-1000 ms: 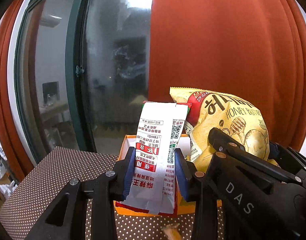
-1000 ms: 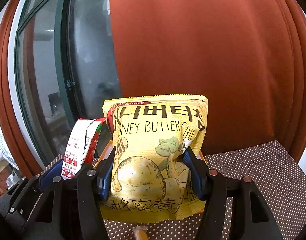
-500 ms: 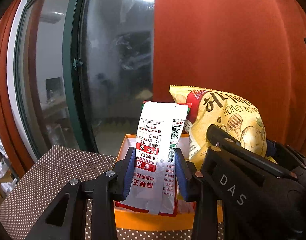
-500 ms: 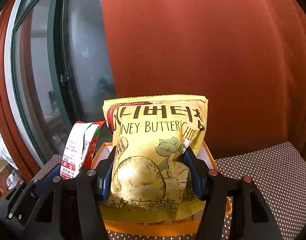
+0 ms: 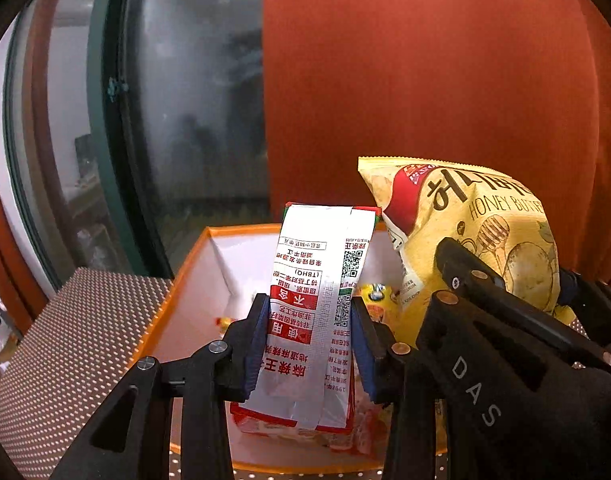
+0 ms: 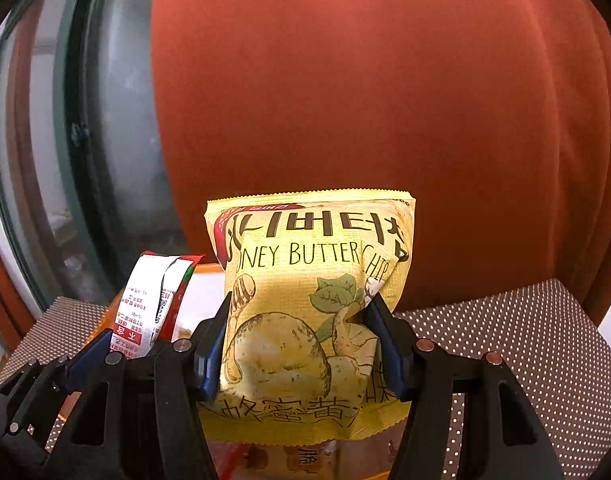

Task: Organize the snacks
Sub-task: 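Lift both held packets and carry them over the orange box, then open both tools to drop the sausage packet and chip bag into the box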

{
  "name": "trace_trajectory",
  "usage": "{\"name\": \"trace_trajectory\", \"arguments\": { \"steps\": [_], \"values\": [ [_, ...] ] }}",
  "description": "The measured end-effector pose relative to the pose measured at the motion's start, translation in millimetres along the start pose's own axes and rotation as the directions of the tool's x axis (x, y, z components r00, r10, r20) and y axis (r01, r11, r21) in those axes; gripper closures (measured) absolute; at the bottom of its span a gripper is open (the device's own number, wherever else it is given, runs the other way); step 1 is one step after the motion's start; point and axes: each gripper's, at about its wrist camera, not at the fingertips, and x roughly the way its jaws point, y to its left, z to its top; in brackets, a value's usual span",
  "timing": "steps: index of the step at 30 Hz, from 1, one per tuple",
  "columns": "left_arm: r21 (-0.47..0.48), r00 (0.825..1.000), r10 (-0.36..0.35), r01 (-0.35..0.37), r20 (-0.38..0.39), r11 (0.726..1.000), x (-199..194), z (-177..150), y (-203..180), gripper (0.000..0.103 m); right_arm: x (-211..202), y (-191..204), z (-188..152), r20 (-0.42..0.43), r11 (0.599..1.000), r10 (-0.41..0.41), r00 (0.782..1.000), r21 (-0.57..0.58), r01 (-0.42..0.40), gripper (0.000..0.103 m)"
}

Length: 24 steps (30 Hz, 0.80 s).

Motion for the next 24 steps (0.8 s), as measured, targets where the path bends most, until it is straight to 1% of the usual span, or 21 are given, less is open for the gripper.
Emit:
{"name": "trace_trajectory", "arguments": {
  "steps": [2, 3, 4, 5, 7, 8, 9, 11, 14, 18, 24],
  "values": [
    [-0.009, 0.999, -0.019, 0.019, -0.027, 1.000, 13.7, -0.4, 0.4, 0.059, 12.3, 0.7, -0.2, -0.021, 1.000, -0.024, 0.999, -0.007, 0.024, 0.039],
    [-0.011, 0.999, -0.023, 0.023, -0.041, 1.000, 19.0, -0.8, 0.9, 0.054, 15.2, 0.7, -0.5, -0.029, 0.999, -0.035, 0.999, -0.011, 0.035, 0.039],
    [-0.012, 0.999, -0.015, 0.015, -0.052, 1.000, 23.7, -0.8, 2.1, 0.046, 18.5, -0.1, -0.6, -0.035, 0.999, -0.048, 0.998, -0.017, 0.048, 0.039],
    [-0.013, 0.999, -0.005, 0.004, -0.054, 1.000, 26.2, 0.3, 4.5, 0.041, 22.0, 1.0, 0.2, -0.038, 0.998, -0.060, 0.997, -0.023, 0.059, 0.039],
    [-0.031, 0.998, 0.024, -0.026, -0.050, 0.999, 29.8, 2.4, 13.0, 0.020, 22.6, 1.7, 0.5, -0.038, 0.998, -0.065, 0.997, -0.026, 0.064, 0.039],
    [-0.046, 0.998, 0.031, -0.034, -0.051, 0.998, 30.1, 2.1, 18.4, 0.016, 21.3, 1.3, 0.7, -0.037, 0.998, -0.064, 0.997, -0.027, 0.063, 0.039],
    [-0.058, 0.998, 0.028, -0.032, -0.054, 0.998, 29.4, 1.5, 23.2, 0.014, 21.5, 3.1, 2.0, -0.038, 0.998, -0.062, 0.997, -0.025, 0.061, 0.039],
    [-0.072, 0.998, 0.011, -0.016, -0.066, 0.997, 27.1, -1.5, 34.7, 0.014, 16.9, -0.1, 0.7, -0.041, 0.999, -0.037, 0.998, -0.013, 0.037, 0.039],
    [-0.071, 0.996, 0.021, -0.027, -0.082, 0.997, 20.9, -7.7, 44.7, 0.013, 13.0, -4.1, -5.0, -0.053, 1.000, 0.009, 0.999, 0.006, -0.009, 0.039],
    [-0.089, 0.994, 0.027, -0.037, -0.107, 0.995, 15.0, -17.5, 57.4, 0.013, 14.3, 7.7, -7.7, -0.065, 0.998, 0.055, 0.996, 0.007, -0.055, 0.039],
    [-0.061, 0.991, 0.039, -0.047, -0.125, 0.997, 14.0, -23.8, 67.3, 0.014, 21.4, 28.2, -20.0, -0.118, 0.994, 0.110, 0.987, -0.008, -0.112, 0.038]
  ]
}}
